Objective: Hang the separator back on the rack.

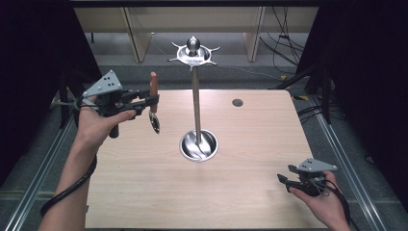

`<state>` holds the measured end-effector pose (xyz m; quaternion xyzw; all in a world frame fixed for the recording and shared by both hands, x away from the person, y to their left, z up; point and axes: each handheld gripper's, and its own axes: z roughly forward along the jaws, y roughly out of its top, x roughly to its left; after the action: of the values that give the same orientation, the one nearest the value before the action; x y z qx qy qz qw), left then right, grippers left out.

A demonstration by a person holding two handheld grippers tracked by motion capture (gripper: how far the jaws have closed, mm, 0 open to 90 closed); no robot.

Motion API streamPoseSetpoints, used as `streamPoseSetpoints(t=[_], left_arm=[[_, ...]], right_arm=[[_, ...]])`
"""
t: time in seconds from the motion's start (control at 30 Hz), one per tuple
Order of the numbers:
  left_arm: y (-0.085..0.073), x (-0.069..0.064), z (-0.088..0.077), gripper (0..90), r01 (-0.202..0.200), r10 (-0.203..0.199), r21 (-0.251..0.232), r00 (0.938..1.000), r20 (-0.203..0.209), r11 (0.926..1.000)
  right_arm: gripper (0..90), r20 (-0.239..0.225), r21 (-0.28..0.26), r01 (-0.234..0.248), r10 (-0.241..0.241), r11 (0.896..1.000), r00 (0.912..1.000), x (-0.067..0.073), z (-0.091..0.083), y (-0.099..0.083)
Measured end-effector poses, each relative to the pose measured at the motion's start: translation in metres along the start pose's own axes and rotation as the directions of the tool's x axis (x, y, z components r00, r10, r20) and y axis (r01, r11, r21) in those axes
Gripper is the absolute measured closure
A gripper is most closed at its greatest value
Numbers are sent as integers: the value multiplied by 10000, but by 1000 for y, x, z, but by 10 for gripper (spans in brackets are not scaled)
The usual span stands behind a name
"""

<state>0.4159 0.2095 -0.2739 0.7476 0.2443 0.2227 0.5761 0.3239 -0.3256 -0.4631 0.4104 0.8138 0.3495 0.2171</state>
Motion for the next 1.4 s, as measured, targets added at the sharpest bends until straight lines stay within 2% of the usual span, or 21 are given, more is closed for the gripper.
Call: streamPoseSetpoints(t=[0.13, 0.17, 0.27, 0.67, 0.73, 0.77, 0.97, 1.03, 1.07, 1.23, 1.27, 1.3, 1.4], left_arm=[[2, 1, 1, 673, 99, -98, -118, 9999, 79, 9999], [3, 2, 1, 673, 96, -95, -110, 9999, 82, 9999], [4, 2, 2, 673, 56, -54, -112, 9999, 141, 9999], [12, 3, 5, 673, 71, -66, -215, 9997, 226, 9997], [12, 4, 6, 673, 54, -49, -213, 9997, 235, 9998], [13, 4, 6, 673, 40, -35, -210, 9997, 240, 9998], [15, 5, 8, 673, 69, -61, -249, 9995, 302, 9997], [15, 5, 9, 673, 101, -92, -267, 9994, 326, 9996], [15, 6, 9, 673, 117, -108, -276, 9994, 332, 9996], [16, 6, 11, 673, 125, -114, -290, 9992, 394, 9995], [16, 6, 11, 673, 113, -102, -283, 9992, 394, 9995], [16, 7, 12, 673, 115, -103, -290, 9992, 391, 9995], [17, 7, 12, 673, 152, -138, -307, 9990, 423, 9994]], right_arm=[[445, 16, 5, 5, -5, 10000, 10000, 0, 0, 0], [445, 11, 5, -157, 157, 9999, 9999, 1, 0, 0], [445, 20, -16, 20, -20, 10000, 10000, 0, 0, 0], [445, 99, -13, 71, -71, 10000, 9999, -1, 0, 0], [445, 76, -30, 54, -53, 10000, 10000, 0, 0, 0], [445, 20, -7, -132, 132, 9999, 9999, 1, 0, 0], [445, 37, 11, -174, 174, 9998, 9998, 1, 0, 0], [445, 6, -1, 8, -8, 10000, 10000, 0, 0, 0], [446, 20, 4, -194, 194, 9998, 9998, 1, 0, 0], [445, 42, -79, -207, 207, 9998, 9998, 1, 0, -1], [446, 10, -3, -349, 349, 9994, 9994, 2, -1, 0], [445, 45, -101, -190, 191, 9998, 9998, 1, 0, -1], [445, 38, 12, -337, 337, 9994, 9994, 1, -1, 0]])
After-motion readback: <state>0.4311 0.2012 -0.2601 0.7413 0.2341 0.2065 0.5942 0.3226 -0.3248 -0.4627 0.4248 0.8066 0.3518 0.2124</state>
